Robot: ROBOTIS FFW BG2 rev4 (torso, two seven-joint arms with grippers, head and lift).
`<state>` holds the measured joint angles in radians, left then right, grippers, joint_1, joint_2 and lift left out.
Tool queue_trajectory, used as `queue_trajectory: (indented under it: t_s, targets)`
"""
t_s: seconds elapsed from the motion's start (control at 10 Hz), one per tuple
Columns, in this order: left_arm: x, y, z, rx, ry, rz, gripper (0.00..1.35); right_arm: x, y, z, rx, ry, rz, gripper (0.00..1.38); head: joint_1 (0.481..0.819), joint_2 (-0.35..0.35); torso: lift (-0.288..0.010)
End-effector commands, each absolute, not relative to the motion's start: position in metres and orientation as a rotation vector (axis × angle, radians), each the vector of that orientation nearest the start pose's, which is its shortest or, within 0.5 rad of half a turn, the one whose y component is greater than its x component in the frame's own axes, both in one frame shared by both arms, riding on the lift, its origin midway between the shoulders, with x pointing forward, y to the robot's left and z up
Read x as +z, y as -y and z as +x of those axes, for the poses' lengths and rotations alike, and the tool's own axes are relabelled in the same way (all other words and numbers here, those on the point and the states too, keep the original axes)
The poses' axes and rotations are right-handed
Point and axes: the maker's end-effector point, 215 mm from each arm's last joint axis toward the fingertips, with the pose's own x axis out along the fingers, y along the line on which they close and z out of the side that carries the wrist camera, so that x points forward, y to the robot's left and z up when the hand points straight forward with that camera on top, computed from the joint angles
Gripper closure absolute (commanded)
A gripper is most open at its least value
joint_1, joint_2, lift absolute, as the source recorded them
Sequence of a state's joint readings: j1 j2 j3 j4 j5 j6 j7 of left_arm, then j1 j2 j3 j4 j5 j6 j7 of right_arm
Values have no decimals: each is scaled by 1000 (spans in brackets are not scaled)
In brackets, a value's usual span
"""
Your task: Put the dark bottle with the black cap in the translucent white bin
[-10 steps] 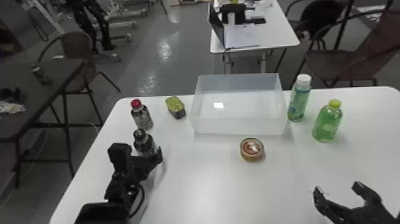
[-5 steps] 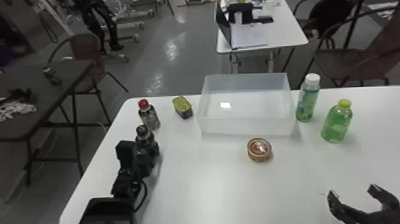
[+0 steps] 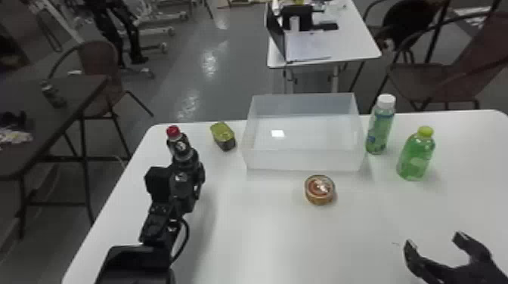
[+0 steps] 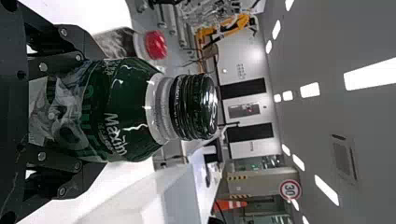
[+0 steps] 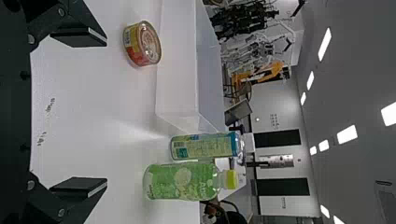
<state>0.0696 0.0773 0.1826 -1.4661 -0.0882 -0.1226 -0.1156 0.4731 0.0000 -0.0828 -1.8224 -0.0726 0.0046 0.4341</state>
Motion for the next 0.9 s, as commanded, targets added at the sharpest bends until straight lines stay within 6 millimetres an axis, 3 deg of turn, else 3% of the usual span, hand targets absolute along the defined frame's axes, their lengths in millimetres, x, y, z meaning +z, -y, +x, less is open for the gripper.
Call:
queue_trajectory:
  t_s: [0.0, 0.2, 0.4, 0.6, 0.8]
  targets:
    - [-358, -288, 571, -21, -7, 136, 737, -442, 184, 420, 346, -211, 93, 225, 695, 175, -92]
    - [-327, -237, 595, -140, 36, 102, 737, -442, 183, 422, 352, -210, 94, 225, 695, 120, -92]
    - [-311, -200, 621, -236, 26, 128, 737, -443, 182, 425, 357, -210, 94, 225, 695, 57, -92]
    - [-313, -169, 643, -324, -11, 216, 737, -441, 182, 428, 360, -204, 95, 226, 695, 8, -92]
    - [-333, -149, 667, -400, -68, 305, 739, -441, 182, 430, 359, -199, 97, 226, 695, -15, -92]
